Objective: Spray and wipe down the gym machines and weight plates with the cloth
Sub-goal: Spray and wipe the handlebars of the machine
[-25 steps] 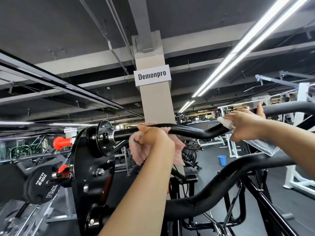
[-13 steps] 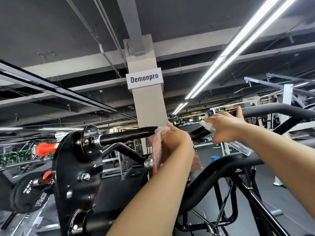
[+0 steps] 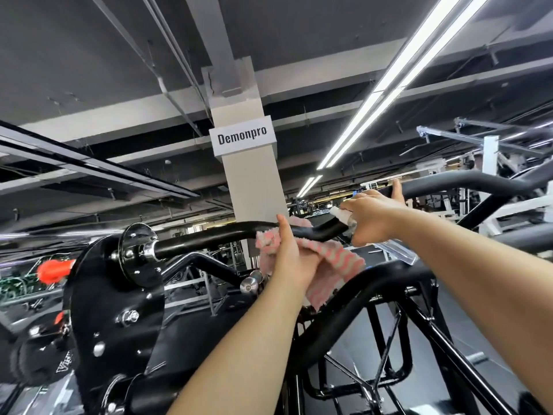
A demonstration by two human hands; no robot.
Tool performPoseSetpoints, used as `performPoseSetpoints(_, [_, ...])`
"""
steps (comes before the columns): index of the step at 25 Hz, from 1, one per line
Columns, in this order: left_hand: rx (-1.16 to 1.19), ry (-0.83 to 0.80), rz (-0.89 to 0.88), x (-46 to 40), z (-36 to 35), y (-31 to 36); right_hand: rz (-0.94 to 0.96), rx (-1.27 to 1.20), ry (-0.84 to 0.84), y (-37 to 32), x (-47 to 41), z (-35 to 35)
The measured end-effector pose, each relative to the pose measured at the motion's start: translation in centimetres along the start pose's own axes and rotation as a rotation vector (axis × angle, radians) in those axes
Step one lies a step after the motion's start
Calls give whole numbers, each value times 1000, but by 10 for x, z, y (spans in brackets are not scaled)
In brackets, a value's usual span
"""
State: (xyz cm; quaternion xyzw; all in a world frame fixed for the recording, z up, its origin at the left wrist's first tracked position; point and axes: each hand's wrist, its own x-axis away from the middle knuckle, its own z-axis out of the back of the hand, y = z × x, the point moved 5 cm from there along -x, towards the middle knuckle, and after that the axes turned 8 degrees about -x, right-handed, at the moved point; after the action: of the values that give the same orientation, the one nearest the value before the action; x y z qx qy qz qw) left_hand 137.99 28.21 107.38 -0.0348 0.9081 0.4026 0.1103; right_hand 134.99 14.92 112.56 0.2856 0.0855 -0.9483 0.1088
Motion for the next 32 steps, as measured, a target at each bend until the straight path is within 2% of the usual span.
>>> performPoseSetpoints(2, [-98,-31,25,-2,-4,-5,1,-11,6,0,-1,0])
performPoseSetpoints(5, [-263,56,88,-11,3,-11,-23,-20,-18,2,-1,-1])
performPoseSetpoints(8, [-285,83,175,-15,10,-11,-35,-9,-29,2,-1,0])
performPoseSetpoints(11, [-280,78,121,-6,10,1,-43,-24,-34,2,0,-1])
performPoseSetpoints(14, [-505,80,89,19,22,16,-50,-1,-48,0,3,0])
performPoseSetpoints(15, [-641,74,77,29,29,25,-55,14,-47,-2,4,1])
performPoseSetpoints(16, [-873,46,74,37,36,37,-55,8,-31,-4,5,3])
performPoseSetpoints(18, [-1565,-78,99,56,43,62,-34,-144,24,-14,8,8])
performPoseSetpoints(20, [-2219,-249,182,75,42,78,43,-577,-29,-41,17,11])
performPoseSetpoints(21, [-2464,-283,257,84,42,84,98,-815,-89,-61,23,13])
performPoseSetpoints(23, [-2715,-325,364,92,43,94,198,-1055,-167,-99,35,17])
performPoseSetpoints(26, [-2717,-408,585,102,45,110,261,-1213,-265,-142,44,14])
performPoseSetpoints(28, [-2380,-530,609,107,44,118,241,-1353,-339,-157,45,9])
performPoseSetpoints(30, [-1918,-635,521,117,34,127,202,-1427,-352,-165,43,5])
performPoseSetpoints(32, [-1637,-694,377,120,29,139,129,-1457,-312,-168,37,3])
